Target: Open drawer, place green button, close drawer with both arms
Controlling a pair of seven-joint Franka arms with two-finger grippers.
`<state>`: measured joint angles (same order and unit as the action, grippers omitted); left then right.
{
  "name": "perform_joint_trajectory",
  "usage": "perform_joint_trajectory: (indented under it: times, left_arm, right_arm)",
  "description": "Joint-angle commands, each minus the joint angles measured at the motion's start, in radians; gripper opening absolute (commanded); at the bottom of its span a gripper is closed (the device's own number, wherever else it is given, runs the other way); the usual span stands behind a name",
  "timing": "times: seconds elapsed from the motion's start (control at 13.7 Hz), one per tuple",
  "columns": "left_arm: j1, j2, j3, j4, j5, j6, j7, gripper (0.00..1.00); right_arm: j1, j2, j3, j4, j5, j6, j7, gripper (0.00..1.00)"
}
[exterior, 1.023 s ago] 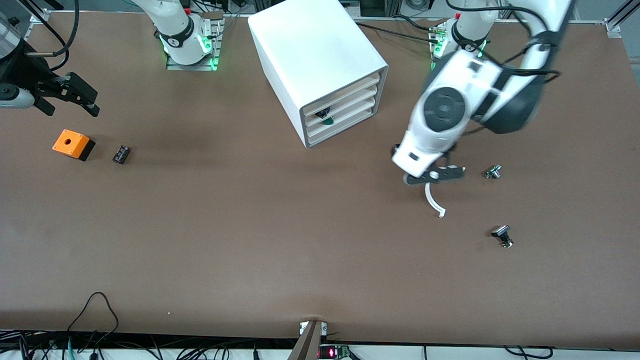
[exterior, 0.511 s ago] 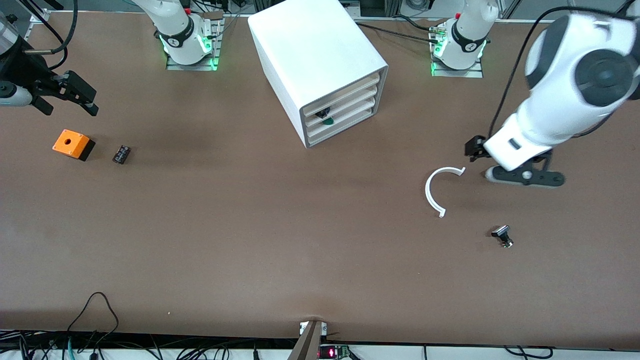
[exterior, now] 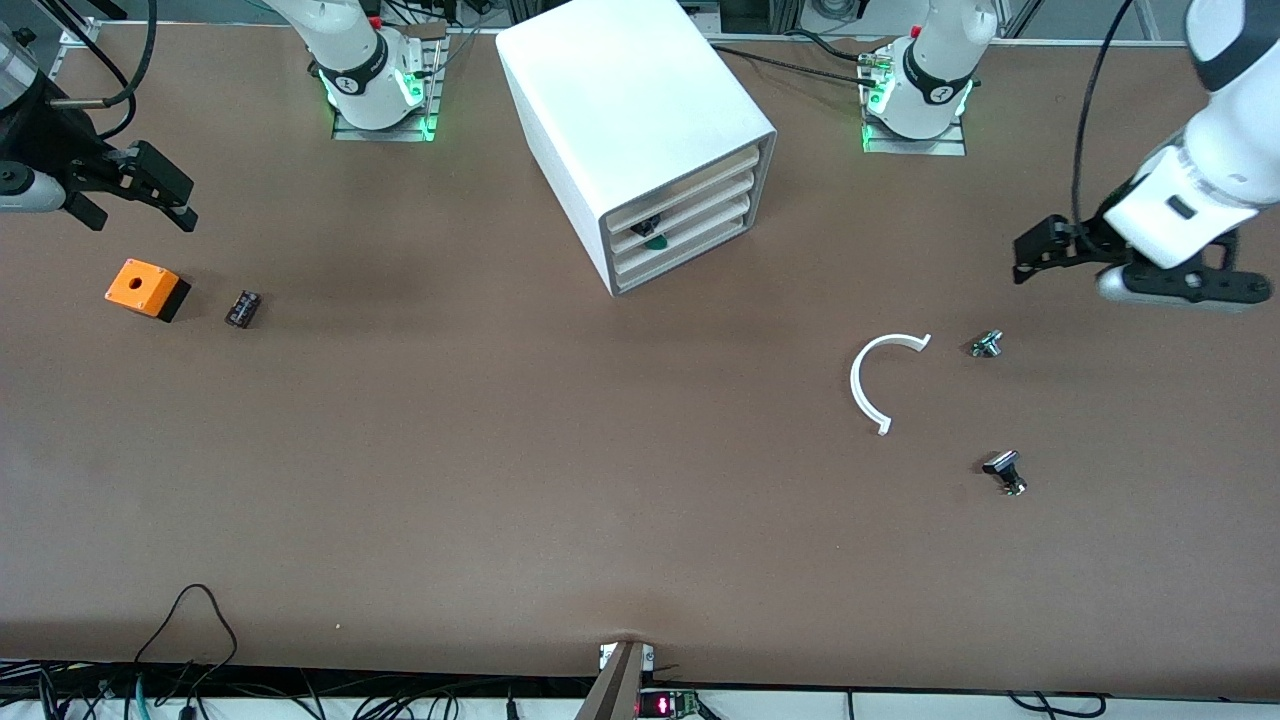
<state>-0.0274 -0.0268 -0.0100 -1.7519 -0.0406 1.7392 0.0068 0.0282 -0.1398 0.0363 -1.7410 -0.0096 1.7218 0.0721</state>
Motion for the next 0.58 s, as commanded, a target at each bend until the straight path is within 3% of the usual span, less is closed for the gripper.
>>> perform_joint_trajectory:
  times: [0.0, 0.51]
  left_arm:
    - [-0.02, -0.059, 0.045, -0.061, -0.009, -0.002, 0.125, 1.0]
    - [-0.011, 0.057, 0.039, 0.092, -0.007, -0.091, 0.127, 1.0]
  right_arm:
    - [-0.008, 0.006, 0.004, 0.024, 0.017, -0.019, -0.017, 1.0]
    - [-0.01, 0.006, 0.001, 0.029, 0.019, -0.021, -0.028, 1.0]
